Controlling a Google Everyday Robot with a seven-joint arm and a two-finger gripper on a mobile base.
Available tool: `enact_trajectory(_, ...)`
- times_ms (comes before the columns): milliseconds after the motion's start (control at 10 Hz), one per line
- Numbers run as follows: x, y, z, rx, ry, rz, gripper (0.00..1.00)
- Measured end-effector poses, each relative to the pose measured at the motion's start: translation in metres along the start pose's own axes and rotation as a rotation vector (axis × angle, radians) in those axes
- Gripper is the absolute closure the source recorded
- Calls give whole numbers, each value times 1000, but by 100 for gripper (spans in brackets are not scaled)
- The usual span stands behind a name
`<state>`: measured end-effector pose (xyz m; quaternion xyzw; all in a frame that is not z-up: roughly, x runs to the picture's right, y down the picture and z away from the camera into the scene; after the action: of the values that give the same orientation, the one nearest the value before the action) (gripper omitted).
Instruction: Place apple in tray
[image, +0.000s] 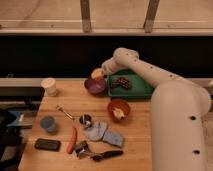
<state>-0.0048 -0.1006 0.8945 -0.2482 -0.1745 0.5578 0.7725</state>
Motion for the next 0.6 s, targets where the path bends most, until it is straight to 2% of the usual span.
enact_trajectory(300,3,-20,-22,42,-54,67,100)
enact_trajectory(600,23,-52,-53,124,-88,152,100)
